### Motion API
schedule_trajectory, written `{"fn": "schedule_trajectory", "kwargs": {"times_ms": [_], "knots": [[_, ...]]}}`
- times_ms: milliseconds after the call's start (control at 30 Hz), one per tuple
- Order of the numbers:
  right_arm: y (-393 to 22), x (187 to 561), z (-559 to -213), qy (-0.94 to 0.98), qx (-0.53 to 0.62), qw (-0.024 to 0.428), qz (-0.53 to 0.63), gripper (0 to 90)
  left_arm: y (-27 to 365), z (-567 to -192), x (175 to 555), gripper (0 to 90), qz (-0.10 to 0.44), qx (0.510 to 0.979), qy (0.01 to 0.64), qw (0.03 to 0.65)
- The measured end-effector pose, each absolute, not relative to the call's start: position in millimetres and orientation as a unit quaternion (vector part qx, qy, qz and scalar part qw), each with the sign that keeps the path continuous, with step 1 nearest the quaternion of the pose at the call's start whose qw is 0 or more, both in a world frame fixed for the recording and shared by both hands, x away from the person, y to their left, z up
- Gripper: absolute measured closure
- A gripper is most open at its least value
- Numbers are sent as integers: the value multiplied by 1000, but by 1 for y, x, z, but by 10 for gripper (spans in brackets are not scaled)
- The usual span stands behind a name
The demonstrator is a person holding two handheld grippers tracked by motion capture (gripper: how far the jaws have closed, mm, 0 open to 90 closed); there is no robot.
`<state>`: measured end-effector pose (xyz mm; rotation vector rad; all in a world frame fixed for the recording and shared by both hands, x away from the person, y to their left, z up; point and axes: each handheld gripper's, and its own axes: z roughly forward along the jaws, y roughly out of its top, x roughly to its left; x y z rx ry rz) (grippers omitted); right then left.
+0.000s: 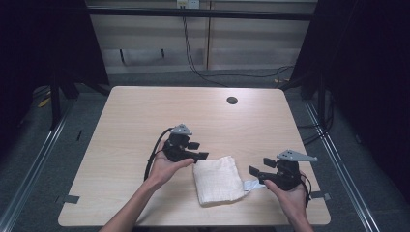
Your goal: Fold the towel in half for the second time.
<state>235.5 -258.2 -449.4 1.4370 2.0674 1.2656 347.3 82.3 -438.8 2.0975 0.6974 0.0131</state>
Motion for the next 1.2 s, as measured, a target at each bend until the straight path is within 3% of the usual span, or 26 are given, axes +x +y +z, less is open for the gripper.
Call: {"fn": "schedule_trajectory", "kwargs": {"times_ms": [267,333,767,1200], "knots": [[-276,240,-438,716,499,169,458,288,134,-432,326,412,36,847,282,449],[-282,239,-437,714,499,171,461,287,149,-432,322,441,44,844,299,443],[-304,230,-447,702,520,176,454,274,235,-446,302,332,83,813,394,420],[-323,221,-468,688,543,180,446,280,273,-469,276,328,95,783,441,429]]}}
